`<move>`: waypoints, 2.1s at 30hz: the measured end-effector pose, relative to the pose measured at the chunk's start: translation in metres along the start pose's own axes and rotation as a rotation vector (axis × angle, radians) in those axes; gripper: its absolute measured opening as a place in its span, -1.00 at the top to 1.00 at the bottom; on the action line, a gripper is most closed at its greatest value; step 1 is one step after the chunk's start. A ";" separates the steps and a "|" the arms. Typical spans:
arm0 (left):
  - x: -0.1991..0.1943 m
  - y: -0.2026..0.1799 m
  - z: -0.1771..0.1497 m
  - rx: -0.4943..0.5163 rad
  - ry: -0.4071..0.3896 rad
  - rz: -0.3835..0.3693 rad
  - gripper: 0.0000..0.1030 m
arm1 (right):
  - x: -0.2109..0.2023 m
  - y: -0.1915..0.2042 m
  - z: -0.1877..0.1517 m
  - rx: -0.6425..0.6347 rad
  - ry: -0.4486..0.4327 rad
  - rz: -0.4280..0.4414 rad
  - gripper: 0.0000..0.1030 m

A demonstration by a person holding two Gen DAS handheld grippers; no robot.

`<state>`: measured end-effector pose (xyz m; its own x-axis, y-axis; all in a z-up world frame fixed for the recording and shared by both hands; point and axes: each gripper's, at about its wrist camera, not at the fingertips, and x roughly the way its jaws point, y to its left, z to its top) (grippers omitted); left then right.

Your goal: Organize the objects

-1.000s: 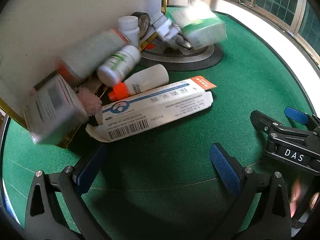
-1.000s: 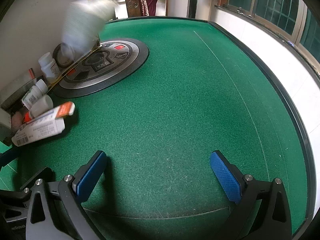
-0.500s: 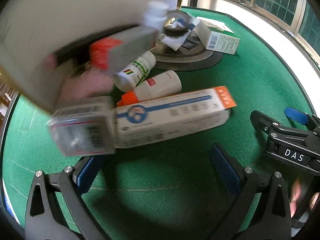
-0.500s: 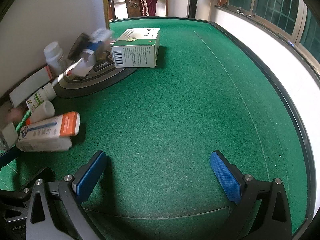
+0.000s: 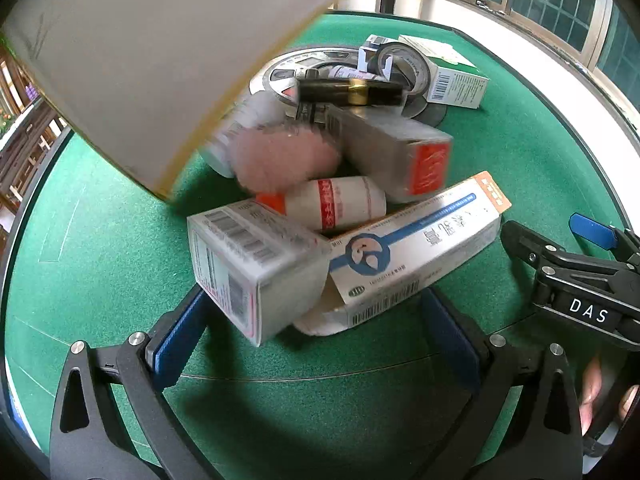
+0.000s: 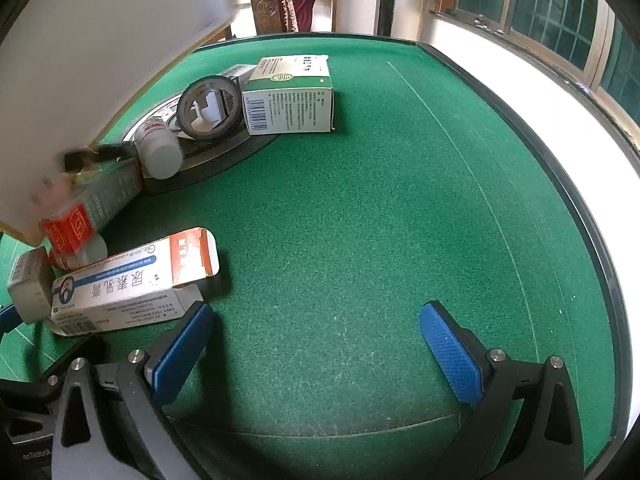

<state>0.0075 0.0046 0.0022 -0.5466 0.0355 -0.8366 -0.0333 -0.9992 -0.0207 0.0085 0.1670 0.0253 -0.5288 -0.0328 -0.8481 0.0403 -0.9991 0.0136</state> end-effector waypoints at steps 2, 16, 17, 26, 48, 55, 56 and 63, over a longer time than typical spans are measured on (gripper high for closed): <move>0.000 0.000 0.000 0.000 0.002 0.000 -1.00 | 0.000 0.000 0.000 0.004 0.006 0.005 -1.00; 0.001 -0.001 0.000 -0.001 0.001 -0.001 -1.00 | 0.001 0.001 0.000 0.003 0.004 0.005 -1.00; 0.000 -0.002 -0.001 -0.001 0.004 0.000 -1.00 | 0.001 0.000 0.000 0.002 0.004 0.004 -1.00; -0.002 0.000 -0.003 0.001 -0.003 0.000 -1.00 | 0.000 0.001 0.000 -0.004 -0.006 -0.003 -1.00; -0.005 0.014 -0.004 0.114 0.029 -0.088 -0.99 | 0.002 0.005 0.001 -0.012 -0.003 0.013 -1.00; -0.036 0.073 -0.021 0.090 -0.056 -0.281 -0.99 | 0.000 0.001 0.001 -0.030 0.011 0.049 -1.00; -0.040 0.073 -0.023 0.117 -0.084 -0.270 -0.99 | -0.002 -0.002 0.000 -0.023 0.017 0.062 -0.99; -0.057 0.069 -0.018 0.196 -0.081 -0.233 -0.86 | -0.025 -0.005 0.009 -0.056 -0.080 0.139 -0.99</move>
<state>0.0515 -0.0666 0.0391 -0.5702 0.2724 -0.7750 -0.3218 -0.9421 -0.0944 0.0137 0.1724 0.0515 -0.5808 -0.1750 -0.7950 0.1636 -0.9818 0.0966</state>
